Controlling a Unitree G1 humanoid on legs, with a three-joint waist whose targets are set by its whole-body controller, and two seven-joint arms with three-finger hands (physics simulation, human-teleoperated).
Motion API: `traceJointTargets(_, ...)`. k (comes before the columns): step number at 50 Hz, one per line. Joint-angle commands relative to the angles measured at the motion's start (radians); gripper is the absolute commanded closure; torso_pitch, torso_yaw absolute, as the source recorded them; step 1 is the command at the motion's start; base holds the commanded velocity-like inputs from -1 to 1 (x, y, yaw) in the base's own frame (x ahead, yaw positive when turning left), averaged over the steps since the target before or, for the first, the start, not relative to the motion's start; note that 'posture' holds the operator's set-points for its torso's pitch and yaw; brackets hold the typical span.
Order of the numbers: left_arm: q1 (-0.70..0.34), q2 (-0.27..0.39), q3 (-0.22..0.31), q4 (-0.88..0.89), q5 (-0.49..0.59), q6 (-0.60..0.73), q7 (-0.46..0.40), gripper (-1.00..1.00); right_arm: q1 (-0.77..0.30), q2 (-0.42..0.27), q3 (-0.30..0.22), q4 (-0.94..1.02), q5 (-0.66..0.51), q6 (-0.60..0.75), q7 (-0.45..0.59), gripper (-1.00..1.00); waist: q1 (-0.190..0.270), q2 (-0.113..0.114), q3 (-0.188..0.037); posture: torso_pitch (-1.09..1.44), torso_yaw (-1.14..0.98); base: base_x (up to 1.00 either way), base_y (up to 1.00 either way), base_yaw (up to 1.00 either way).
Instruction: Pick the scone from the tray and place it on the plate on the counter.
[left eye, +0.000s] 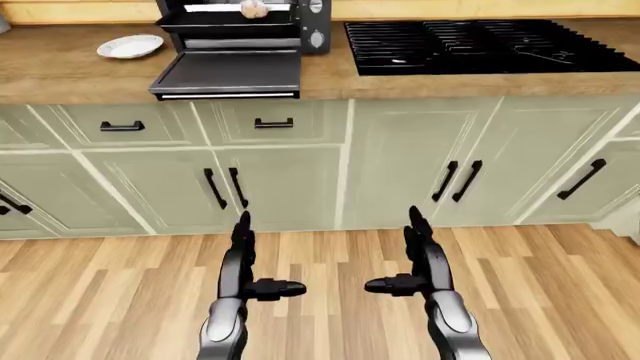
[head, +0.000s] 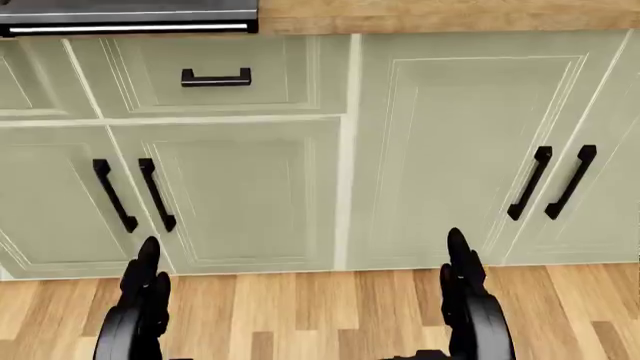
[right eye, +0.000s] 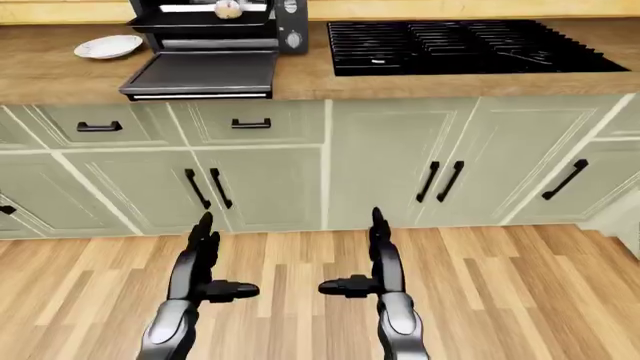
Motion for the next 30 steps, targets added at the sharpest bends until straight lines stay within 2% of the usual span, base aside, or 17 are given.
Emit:
traceJointTargets(1,-0.066,0.03,0.017,-0.325,-0.01,0.187,0.005,-1.0,-0.03,-0.003,0.016,-0.287,0.028,0.099,0.019,-1.0,-0.002,-0.008,-0.001,0.0,0.0,0.0,0.0,0.0)
traceJointTargets(2,-0.084,0.033,0.018,-0.368,-0.004,0.237,-0.001,-1.0,-0.054,0.0,0.01,-0.311,0.032,0.119,0.01,-1.0,0.001,-0.007,-0.044,0.0,0.0,0.0,0.0,0.0)
traceJointTargets(3,-0.098,0.038,0.022,-0.389,0.008,0.275,-0.002,-1.0,-0.072,0.0,0.01,-0.342,0.04,0.156,0.008,-1.0,0.006,0.0,-0.071,0.0,0.0,0.0,0.0,0.0)
traceJointTargets(4,-0.116,0.044,0.02,-0.401,0.019,0.295,-0.014,-1.0,-0.095,0.002,0.007,-0.366,0.042,0.18,-0.004,-1.0,0.004,-0.002,-0.033,0.0,0.0,0.0,0.0,0.0)
traceJointTargets(5,-0.14,0.045,0.028,-0.426,0.018,0.331,-0.018,-1.0,-0.119,-0.002,0.007,-0.396,0.044,0.221,-0.009,-1.0,0.004,-0.006,-0.024,0.0,0.0,0.0,0.0,0.0)
traceJointTargets(7,-0.198,0.062,0.051,-0.466,0.022,0.412,-0.029,-1.0,-0.175,-0.01,0.001,-0.43,0.037,0.272,-0.022,-1.0,0.006,-0.006,-0.07,0.0,0.0,0.0,0.0,0.0)
traceJointTargets(11,-0.339,0.113,0.082,-0.497,0.036,0.552,-0.054,-1.0,-0.316,-0.049,-0.031,-0.492,0.04,0.394,-0.033,-1.0,0.009,0.0,-0.087,0.0,0.0,0.0,0.0,0.0)
traceJointTargets(16,-0.491,0.173,0.117,-0.462,0.034,0.64,-0.079,-1.0,-0.514,-0.089,-0.062,-0.468,0.049,0.493,-0.062,-1.0,0.009,0.003,-0.089,0.0,0.0,0.0,0.0,0.0)
traceJointTargets(17,-0.53,0.193,0.123,-0.451,0.031,0.658,-0.085,-1.0,-0.563,-0.094,-0.071,-0.459,0.068,0.52,-0.069,-1.0,0.006,0.01,-0.111,0.0,0.0,0.05,0.16,0.0)
traceJointTargets(18,-0.567,0.212,0.129,-0.438,0.03,0.67,-0.089,-1.0,-0.614,-0.106,-0.082,-0.437,0.081,0.536,-0.081,-1.0,0.003,0.005,-0.107,0.0,0.0,0.27,0.34,0.0)
traceJointTargets(19,-0.601,0.229,0.135,-0.423,0.028,0.686,-0.095,-1.0,-0.654,-0.12,-0.082,-0.416,0.086,0.543,-0.088,-1.0,-0.001,-0.005,-0.077,0.0,0.0,0.46,0.53,0.0)
traceJointTargets(20,-0.629,0.237,0.144,-0.403,0.018,0.686,-0.096,-1.0,-0.696,-0.128,-0.088,-0.404,0.105,0.564,-0.094,-1.0,-0.003,-0.023,-0.057,0.0,0.0,0.45,0.54,0.0)
traceJointTargets(22,-0.672,0.269,0.145,-0.36,0.019,0.691,-0.107,-1.0,-0.759,-0.149,-0.094,-0.373,0.126,0.578,-0.106,-1.0,-0.011,-0.028,-0.071,0.0,0.0,0.46,0.53,0.0)
traceJointTargets(24,-0.722,0.283,0.173,-0.33,-0.01,0.694,-0.103,-1.0,-0.809,-0.164,-0.089,-0.354,0.14,0.584,-0.114,-1.0,-0.021,-0.017,-0.071,0.0,0.0,0.46,0.52,0.0)
traceJointTargets(27,-0.761,0.322,0.175,-0.32,-0.02,0.721,-0.096,-1.0,-0.865,-0.18,-0.092,-0.323,0.16,0.593,-0.116,-1.0,-0.038,0.013,-0.058,0.0,0.0,0.46,0.52,0.0)
traceJointTargets(29,-0.774,0.34,0.185,-0.31,-0.031,0.72,-0.094,-1.0,-0.875,-0.188,-0.09,-0.309,0.174,0.587,-0.113,-1.0,-0.046,0.045,-0.057,0.0,0.0,0.45,0.52,0.0)
traceJointTargets(30,-0.777,0.35,0.188,-0.318,-0.033,0.73,-0.091,-1.0,-0.886,-0.193,-0.096,-0.299,0.181,0.589,-0.113,-1.0,-0.047,0.074,-0.063,0.0,0.0,0.46,0.52,0.0)
